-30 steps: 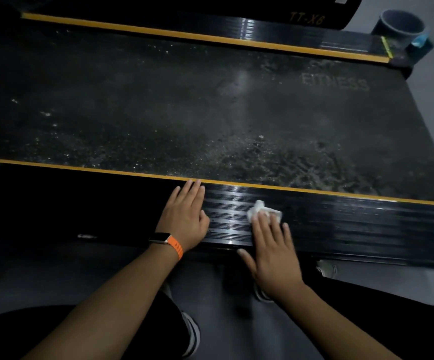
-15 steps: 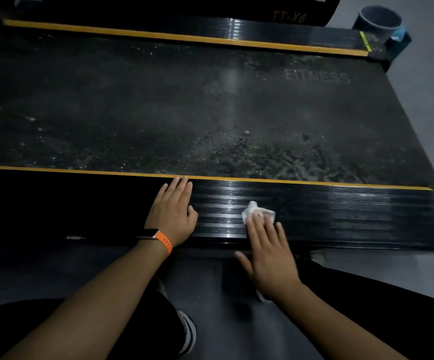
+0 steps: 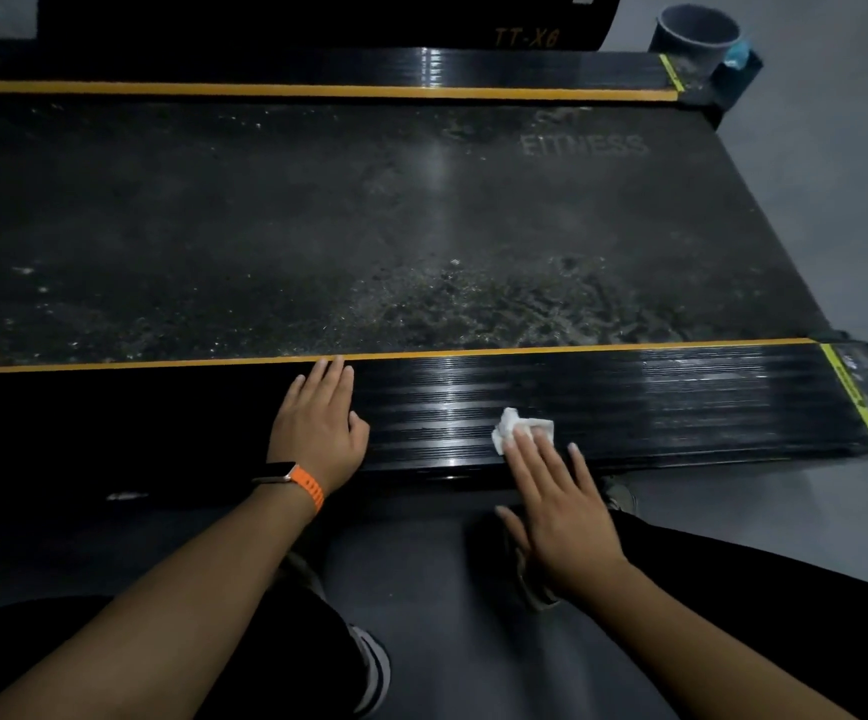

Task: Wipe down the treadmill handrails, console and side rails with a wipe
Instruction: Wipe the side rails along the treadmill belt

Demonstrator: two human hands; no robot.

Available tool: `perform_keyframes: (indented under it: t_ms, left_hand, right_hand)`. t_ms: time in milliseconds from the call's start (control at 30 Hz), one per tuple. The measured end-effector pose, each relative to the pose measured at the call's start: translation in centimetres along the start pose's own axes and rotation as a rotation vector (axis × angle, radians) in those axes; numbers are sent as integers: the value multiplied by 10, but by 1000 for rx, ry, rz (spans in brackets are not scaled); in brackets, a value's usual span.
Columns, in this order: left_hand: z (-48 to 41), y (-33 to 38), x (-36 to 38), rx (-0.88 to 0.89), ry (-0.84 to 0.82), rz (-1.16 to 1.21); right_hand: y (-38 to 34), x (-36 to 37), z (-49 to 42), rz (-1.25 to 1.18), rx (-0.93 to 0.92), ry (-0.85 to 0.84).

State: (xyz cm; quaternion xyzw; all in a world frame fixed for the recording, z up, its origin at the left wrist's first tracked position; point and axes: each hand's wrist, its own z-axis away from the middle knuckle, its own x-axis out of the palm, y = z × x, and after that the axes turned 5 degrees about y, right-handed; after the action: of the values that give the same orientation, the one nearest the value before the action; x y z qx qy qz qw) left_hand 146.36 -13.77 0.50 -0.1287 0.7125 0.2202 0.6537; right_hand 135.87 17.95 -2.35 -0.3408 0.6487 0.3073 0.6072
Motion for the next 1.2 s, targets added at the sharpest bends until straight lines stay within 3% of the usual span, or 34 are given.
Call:
perform_keyframes:
  t_ms: [100,333,500,600,867,1067,1200]
  left_hand:
    - [-2,17,1,-1,-9,8]
    - [-7,43,7,37,-10,42]
    - [-8,41,7,43,-15,53]
    - [-7,41,7,45,-7,57]
    - [-8,42,6,47,-5,54]
    - [-8,42,8,45,-12,62]
    - [-8,41,8,46,-7,61]
  right_hand:
    - [-13,-1,-6,-52,54,11]
    - [-36,0,-51,-53,-109,-68]
    - [12,-2,-27,-61,20,-33]
    - [-1,-2,-34,-80,62,-40]
    - [-44,-1,-79,-106,-106,-102]
    - [4,-6,-52,-134,101,-90]
    - [-28,-11,-71,-168,59,-136]
